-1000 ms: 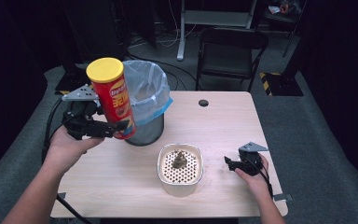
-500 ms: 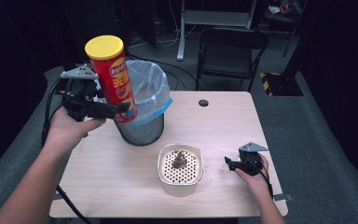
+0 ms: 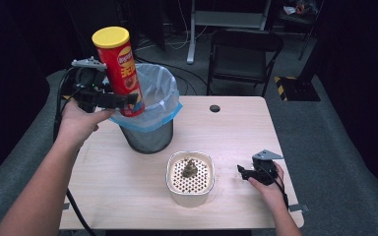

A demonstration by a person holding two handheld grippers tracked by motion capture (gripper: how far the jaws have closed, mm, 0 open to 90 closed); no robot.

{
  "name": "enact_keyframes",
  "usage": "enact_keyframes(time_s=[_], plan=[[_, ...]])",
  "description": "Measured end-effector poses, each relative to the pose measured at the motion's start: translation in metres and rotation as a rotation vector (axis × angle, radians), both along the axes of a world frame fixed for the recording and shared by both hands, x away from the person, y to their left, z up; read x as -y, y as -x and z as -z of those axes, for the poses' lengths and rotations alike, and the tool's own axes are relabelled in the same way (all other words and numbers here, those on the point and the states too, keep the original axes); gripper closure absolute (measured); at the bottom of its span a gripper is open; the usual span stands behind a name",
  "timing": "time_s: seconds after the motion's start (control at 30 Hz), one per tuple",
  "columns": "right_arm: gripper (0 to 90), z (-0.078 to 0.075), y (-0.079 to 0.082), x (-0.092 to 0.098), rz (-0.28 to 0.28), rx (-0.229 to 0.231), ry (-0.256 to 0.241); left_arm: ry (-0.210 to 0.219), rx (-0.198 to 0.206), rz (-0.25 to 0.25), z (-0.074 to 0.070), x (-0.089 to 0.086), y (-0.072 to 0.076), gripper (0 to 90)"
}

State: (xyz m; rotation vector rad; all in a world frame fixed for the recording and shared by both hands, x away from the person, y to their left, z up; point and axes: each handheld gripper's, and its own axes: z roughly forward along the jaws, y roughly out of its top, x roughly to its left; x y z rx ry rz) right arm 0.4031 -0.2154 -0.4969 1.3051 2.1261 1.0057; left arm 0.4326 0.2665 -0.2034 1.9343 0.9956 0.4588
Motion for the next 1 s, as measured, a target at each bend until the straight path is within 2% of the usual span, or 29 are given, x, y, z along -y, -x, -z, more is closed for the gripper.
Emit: enact_keyframes(time_s=[0.27,0.53,0.57,0.6,0.83,1.0], plan=[[27.1,0.001,0.000,-0.001,-0.008,0.000,0.000,0.009,-0.019,-0.075,0.001,0.002,-0.023,22.9],[27.3,0.001,0.000,-0.002,-0.010,-0.001,-0.001,0.006,-0.032,-0.115,0.006,0.006,-0.039,22.9],[27.3,0.001,0.000,-0.002,-0.012,0.002,0.002,-0.006,-0.033,-0.114,0.007,0.005,-0.041,22.9],[27.3,0.001,0.000,-0.002,-0.012,0.001,0.001,0.010,-0.033,-0.126,0.008,0.006,-0.043,22.9],[27.3,0.001,0.000,-0.003,-0.017,0.001,0.005,0.026,-0.027,-0.143,0.015,0.010,-0.056,22.9],[27.3,0.002,0.000,-0.004,-0.010,0.001,0.001,0.015,-0.031,-0.138,0.021,0.012,-0.065,22.8]])
